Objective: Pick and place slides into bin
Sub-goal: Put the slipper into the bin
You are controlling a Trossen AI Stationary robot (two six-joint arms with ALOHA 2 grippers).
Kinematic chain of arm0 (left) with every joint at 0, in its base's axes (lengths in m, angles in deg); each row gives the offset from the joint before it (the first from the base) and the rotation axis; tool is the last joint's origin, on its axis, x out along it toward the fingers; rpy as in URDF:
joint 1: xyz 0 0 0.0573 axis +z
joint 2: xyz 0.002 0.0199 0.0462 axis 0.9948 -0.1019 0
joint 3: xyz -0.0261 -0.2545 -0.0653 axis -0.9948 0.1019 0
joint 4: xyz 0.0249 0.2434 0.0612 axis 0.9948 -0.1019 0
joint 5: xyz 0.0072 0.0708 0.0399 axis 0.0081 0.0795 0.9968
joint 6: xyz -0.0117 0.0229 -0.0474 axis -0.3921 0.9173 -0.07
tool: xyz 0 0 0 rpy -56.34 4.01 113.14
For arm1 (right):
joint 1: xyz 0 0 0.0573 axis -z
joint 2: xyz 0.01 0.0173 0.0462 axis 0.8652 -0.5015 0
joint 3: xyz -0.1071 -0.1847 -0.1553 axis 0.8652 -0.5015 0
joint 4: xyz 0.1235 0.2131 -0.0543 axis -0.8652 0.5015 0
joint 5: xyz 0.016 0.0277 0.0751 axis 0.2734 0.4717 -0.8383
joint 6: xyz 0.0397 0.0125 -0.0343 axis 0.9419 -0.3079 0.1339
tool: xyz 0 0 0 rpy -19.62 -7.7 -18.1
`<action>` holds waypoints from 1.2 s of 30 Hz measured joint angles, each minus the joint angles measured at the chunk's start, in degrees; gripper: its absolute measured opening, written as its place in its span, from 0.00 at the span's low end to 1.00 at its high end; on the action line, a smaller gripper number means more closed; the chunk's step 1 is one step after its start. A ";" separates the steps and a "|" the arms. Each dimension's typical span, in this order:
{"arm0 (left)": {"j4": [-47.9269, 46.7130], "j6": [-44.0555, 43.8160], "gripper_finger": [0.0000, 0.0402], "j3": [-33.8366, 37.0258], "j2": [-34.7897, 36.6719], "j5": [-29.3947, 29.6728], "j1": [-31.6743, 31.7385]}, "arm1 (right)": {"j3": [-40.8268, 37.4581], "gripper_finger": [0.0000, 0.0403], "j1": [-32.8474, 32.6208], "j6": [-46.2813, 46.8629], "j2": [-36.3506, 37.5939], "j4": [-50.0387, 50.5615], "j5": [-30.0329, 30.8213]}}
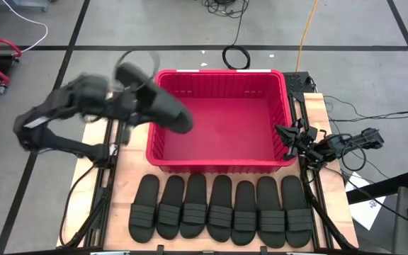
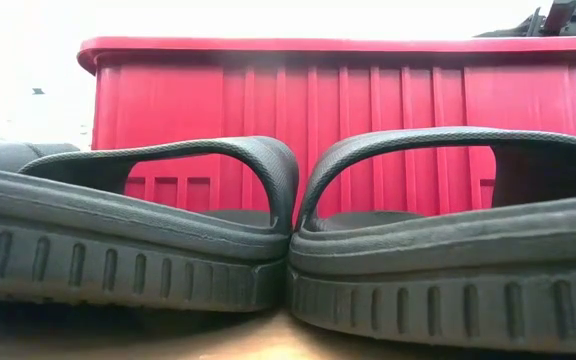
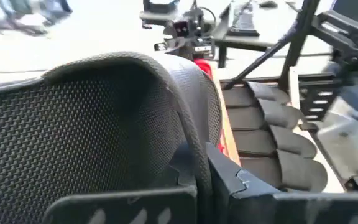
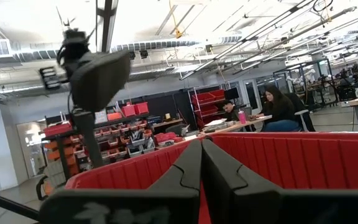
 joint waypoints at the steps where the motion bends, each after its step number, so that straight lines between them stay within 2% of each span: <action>1: -0.02 1.24 0.00 -1.54 -2.35 -5.19 3.03 | 0.00 0.00 0.00 0.00 0.00 0.00 0.00; 4: -3.14 5.15 0.00 -5.99 -9.07 -19.39 9.82 | 0.00 0.00 0.00 0.00 0.00 0.00 0.00; 6: -8.37 8.68 0.00 -8.29 -13.54 -25.53 12.58 | -0.01 0.00 0.00 -0.05 0.00 0.00 0.00; 8: -15.05 13.21 0.00 -10.52 -18.23 -28.76 14.36 | 0.00 0.00 0.00 -0.07 0.00 0.00 0.00; 13: -29.82 25.01 0.00 -15.96 -28.11 -27.13 17.56 | 0.01 0.00 0.00 -0.23 0.00 0.33 0.00; 19: -33.83 33.21 0.00 -20.76 -36.67 -24.71 20.04 | -0.01 0.00 0.00 -0.26 0.00 0.37 0.00; 27: -39.45 39.56 0.00 -21.69 -41.18 -24.08 20.01 | -0.01 0.00 0.00 -0.29 0.00 0.55 0.00; 32: -39.25 39.88 0.00 -19.42 -41.26 -25.46 20.90 | 0.01 0.00 -0.02 -0.49 0.00 0.61 0.00; 36: -39.22 40.08 0.00 -14.91 -41.20 -26.77 21.57 | 0.00 0.00 -0.02 -0.49 0.00 0.61 0.00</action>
